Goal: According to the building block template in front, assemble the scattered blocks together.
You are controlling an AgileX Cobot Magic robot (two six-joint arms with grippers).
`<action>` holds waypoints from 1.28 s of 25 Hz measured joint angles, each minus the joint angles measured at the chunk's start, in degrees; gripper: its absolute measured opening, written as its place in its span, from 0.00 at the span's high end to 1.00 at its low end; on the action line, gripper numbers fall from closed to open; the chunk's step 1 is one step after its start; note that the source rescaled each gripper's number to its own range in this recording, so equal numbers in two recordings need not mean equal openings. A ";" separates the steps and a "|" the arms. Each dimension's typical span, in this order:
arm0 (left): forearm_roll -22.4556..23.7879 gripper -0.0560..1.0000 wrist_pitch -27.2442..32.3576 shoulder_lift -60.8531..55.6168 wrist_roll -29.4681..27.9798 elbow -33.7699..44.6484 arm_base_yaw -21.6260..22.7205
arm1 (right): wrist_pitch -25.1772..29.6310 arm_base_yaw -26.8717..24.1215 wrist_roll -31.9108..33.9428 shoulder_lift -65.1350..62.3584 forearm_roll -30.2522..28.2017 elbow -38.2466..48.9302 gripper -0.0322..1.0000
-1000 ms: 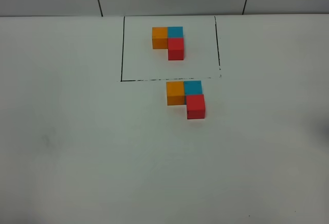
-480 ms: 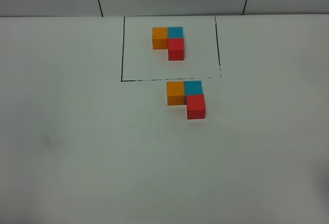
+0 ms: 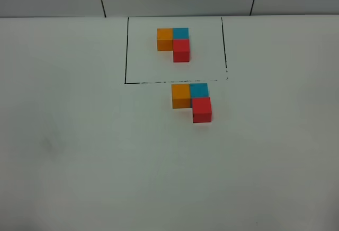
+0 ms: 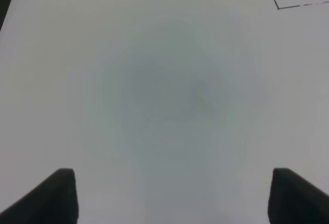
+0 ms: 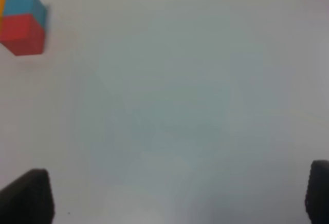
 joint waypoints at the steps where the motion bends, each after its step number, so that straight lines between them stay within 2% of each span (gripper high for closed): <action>1: 0.00 0.09 0.00 0.00 0.00 0.00 0.00 | 0.42 0.17 0.00 -1.39 -0.06 0.00 0.00; 6: 0.00 0.09 0.00 0.00 0.00 0.00 0.00 | 1.01 0.32 1.40 -7.37 -0.42 1.24 0.00; 12: 0.00 0.09 0.00 0.00 0.00 0.00 0.00 | -0.73 0.32 1.83 -14.62 0.72 6.07 0.00; 21: 0.00 0.09 0.00 0.00 0.00 0.00 0.00 | -2.43 0.32 1.83 -15.74 -0.73 6.77 0.01; 32: 0.00 0.09 0.00 0.00 0.00 0.00 0.00 | -2.64 0.86 1.76 -15.74 -0.77 6.77 0.22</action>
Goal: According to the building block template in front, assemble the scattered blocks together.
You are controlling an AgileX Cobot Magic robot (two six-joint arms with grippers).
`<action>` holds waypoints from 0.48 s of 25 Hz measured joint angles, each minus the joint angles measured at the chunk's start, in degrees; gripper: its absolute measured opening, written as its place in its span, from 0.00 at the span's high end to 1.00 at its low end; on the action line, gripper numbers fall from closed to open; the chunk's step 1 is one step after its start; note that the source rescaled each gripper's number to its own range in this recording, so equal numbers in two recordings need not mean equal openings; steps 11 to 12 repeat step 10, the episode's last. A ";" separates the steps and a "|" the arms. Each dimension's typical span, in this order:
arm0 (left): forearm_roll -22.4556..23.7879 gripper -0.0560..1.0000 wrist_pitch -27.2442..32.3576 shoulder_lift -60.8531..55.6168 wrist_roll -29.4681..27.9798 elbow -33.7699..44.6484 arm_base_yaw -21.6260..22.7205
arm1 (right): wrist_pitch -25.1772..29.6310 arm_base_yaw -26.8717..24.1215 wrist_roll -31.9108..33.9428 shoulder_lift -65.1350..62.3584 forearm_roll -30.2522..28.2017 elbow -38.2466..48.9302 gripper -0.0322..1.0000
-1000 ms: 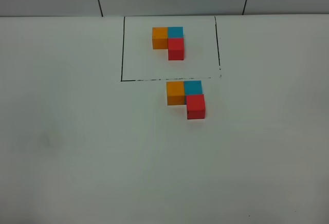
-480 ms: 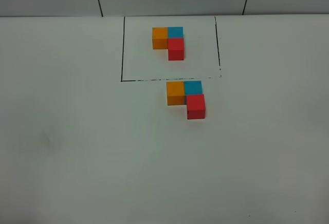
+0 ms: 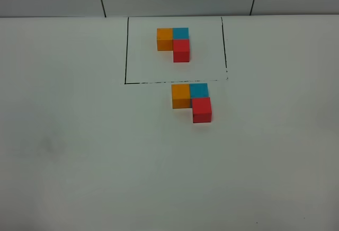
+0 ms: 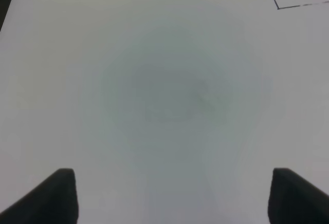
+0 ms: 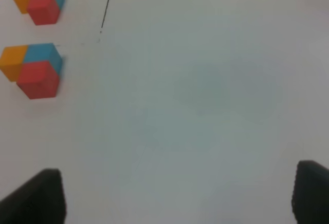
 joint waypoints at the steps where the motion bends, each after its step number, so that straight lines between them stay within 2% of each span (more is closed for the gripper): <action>1: 0.00 0.09 0.00 0.00 0.00 0.00 0.00 | 0.00 0.33 0.00 0.00 0.00 0.00 0.23; 12: 0.00 0.09 0.00 0.00 0.00 0.00 0.00 | 0.00 0.59 0.04 0.00 -0.20 0.00 0.24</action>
